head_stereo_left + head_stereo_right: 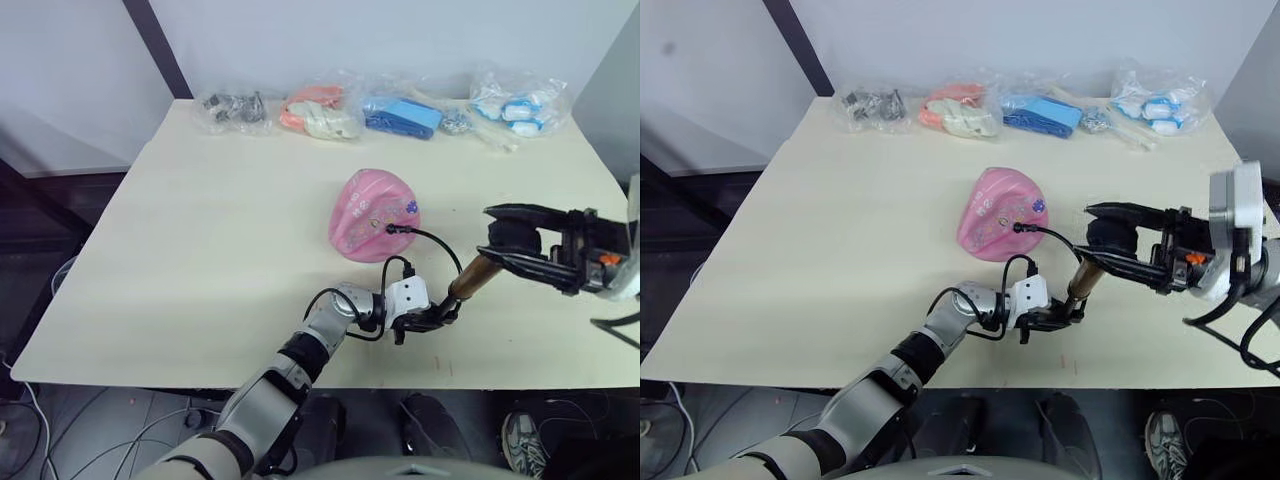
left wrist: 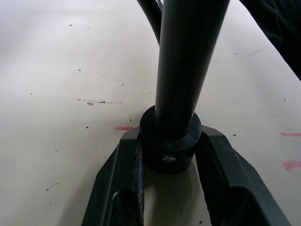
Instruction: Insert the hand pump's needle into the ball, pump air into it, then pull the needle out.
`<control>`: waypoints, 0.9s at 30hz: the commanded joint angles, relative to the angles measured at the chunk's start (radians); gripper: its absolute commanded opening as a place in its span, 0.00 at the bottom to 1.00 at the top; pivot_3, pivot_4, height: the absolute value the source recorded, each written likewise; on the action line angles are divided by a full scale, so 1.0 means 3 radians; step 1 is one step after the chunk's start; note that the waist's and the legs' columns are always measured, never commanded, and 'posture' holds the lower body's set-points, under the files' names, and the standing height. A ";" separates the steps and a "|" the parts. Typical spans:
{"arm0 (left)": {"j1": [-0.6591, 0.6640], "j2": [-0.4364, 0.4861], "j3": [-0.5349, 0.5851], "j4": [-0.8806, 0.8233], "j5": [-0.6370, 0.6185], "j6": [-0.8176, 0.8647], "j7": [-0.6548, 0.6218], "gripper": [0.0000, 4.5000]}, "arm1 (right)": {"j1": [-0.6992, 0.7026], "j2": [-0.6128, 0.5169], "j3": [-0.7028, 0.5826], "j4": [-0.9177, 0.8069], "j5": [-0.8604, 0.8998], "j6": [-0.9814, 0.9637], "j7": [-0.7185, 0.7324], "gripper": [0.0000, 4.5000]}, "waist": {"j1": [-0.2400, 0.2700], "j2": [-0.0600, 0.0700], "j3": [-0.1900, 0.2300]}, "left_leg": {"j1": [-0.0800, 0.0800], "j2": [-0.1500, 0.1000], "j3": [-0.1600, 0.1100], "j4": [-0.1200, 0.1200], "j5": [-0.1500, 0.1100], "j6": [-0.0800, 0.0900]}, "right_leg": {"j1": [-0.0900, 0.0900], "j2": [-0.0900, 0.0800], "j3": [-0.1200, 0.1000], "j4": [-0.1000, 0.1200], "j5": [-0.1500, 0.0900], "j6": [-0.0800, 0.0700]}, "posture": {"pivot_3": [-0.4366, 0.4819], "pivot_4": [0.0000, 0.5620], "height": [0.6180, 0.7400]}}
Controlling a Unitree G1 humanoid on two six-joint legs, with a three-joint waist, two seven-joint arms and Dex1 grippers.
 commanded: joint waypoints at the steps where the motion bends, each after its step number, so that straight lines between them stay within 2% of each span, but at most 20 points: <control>1: 0.0074 0.0059 -0.0057 0.0179 0.0094 0.0051 -0.0066 0.23 | 0.0233 0.0134 0.0244 0.0181 -0.0491 -0.0239 0.0099 0.43 | -0.0005 -0.0025 -0.0022 | 0.0002 0.0002 -0.0001 0.0000 -0.0001 0.0001 | 0.0002 0.0002 -0.0001 0.0000 0.0000 0.0000 | 0.48 0.27 0.97; 16: 0.0053 0.0052 0.0004 0.0208 0.0063 0.0028 -0.0080 0.23 | 0.0338 0.0598 0.0976 0.0858 -0.1185 -0.0782 0.0171 0.43 | -0.0004 -0.0030 -0.0034 | 0.0006 0.0004 -0.0006 -0.0001 -0.0002 0.0001 | 0.0007 0.0005 -0.0003 -0.0002 0.0000 0.0000 | 0.48 0.27 0.97; 21: 0.0045 0.0051 0.0014 0.0218 0.0054 0.0012 -0.0089 0.23 | 0.0294 0.0658 0.1013 0.0999 -0.1269 -0.0821 0.0140 0.43 | -0.0005 -0.0029 -0.0035 | 0.0006 0.0004 -0.0006 -0.0001 -0.0002 0.0001 | 0.0006 0.0005 -0.0002 -0.0002 0.0000 0.0000 | 0.48 0.27 0.97; 27: 0.0058 0.0062 0.0013 0.0233 0.0057 -0.0044 -0.0092 0.23 | 0.0146 0.0486 0.0749 0.0709 -0.0962 -0.0583 0.0105 0.43 | -0.0004 -0.0029 -0.0035 | 0.0005 0.0004 -0.0006 -0.0001 -0.0002 0.0001 | 0.0006 0.0005 -0.0002 -0.0002 0.0000 0.0000 | 0.48 0.27 0.97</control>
